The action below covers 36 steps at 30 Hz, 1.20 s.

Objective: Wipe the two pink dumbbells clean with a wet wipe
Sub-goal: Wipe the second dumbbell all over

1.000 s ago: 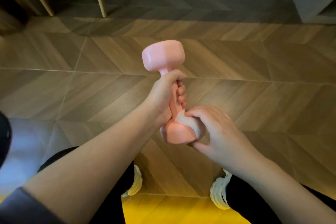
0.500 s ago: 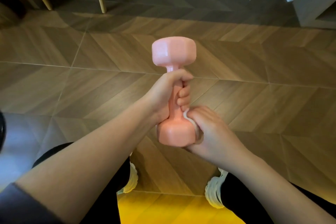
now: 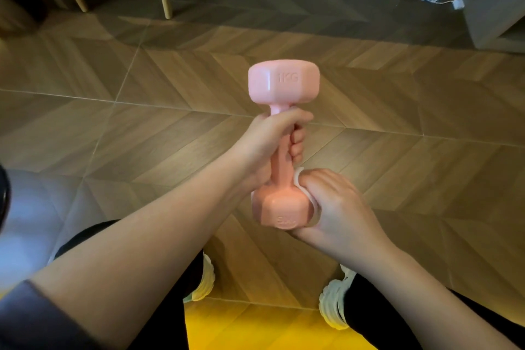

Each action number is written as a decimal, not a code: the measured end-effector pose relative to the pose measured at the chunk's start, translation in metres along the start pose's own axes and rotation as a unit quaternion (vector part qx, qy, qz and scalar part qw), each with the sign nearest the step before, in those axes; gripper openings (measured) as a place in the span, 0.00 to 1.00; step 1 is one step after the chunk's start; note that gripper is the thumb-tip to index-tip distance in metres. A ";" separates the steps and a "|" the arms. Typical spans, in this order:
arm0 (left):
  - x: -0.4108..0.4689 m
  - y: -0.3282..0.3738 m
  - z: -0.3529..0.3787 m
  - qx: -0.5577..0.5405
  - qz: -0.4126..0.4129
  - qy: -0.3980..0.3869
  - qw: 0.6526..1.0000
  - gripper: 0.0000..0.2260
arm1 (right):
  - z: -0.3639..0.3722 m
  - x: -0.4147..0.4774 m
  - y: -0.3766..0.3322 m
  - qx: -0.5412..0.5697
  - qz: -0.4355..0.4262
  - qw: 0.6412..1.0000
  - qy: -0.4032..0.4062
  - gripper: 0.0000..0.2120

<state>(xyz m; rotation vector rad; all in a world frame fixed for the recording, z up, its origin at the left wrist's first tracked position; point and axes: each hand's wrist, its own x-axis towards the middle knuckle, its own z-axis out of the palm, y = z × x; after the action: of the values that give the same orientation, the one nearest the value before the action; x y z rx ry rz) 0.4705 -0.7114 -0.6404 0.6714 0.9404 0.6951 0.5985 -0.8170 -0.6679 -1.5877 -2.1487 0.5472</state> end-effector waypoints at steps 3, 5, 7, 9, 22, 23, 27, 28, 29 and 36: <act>0.001 0.001 -0.002 0.021 -0.001 0.048 0.999 0.09 | -0.003 -0.004 0.003 -0.061 0.005 0.996 0.061 0.24; 0.003 0.000 -0.003 0.032 -0.032 0.072 0.996 0.09 | -0.003 -0.004 0.003 -0.071 -0.003 0.995 0.064 0.26; 0.003 -0.003 -0.004 0.031 -0.054 0.069 0.996 0.12 | -0.001 -0.004 0.002 -0.047 -0.012 0.998 0.027 0.25; 0.003 -0.005 -0.002 0.009 -0.053 0.044 0.998 0.14 | 0.000 -0.002 0.000 -0.016 -0.008 1.000 -0.011 0.23; 0.000 -0.006 0.002 -0.012 -0.068 0.043 0.997 0.13 | 0.003 -0.002 -0.005 -0.013 0.025 1.000 0.005 0.26; 0.000 -0.005 0.002 -0.021 -0.059 0.037 0.997 0.13 | 0.003 -0.001 -0.005 -0.006 0.033 0.999 0.010 0.26; 0.002 -0.006 0.001 0.013 -0.051 0.061 0.997 0.07 | 0.005 -0.001 0.003 -0.052 0.046 0.997 0.042 0.24; 0.003 -0.006 0.002 0.015 -0.061 0.067 0.996 0.08 | 0.006 -0.002 0.005 -0.063 0.043 0.996 0.052 0.23; 0.003 -0.006 0.002 0.017 -0.069 0.075 0.995 0.08 | 0.008 -0.003 0.005 -0.070 0.037 0.995 0.063 0.23; 0.004 0.005 -0.001 -0.066 -0.081 0.041 0.994 0.14 | 0.016 -0.001 -0.002 -0.059 0.019 0.992 0.114 0.24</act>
<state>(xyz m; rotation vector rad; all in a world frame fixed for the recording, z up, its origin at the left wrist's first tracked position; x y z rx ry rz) 0.4700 -0.7049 -0.6394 0.4475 1.0031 0.6375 0.5882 -0.8194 -0.6800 -1.6682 -2.0147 0.2397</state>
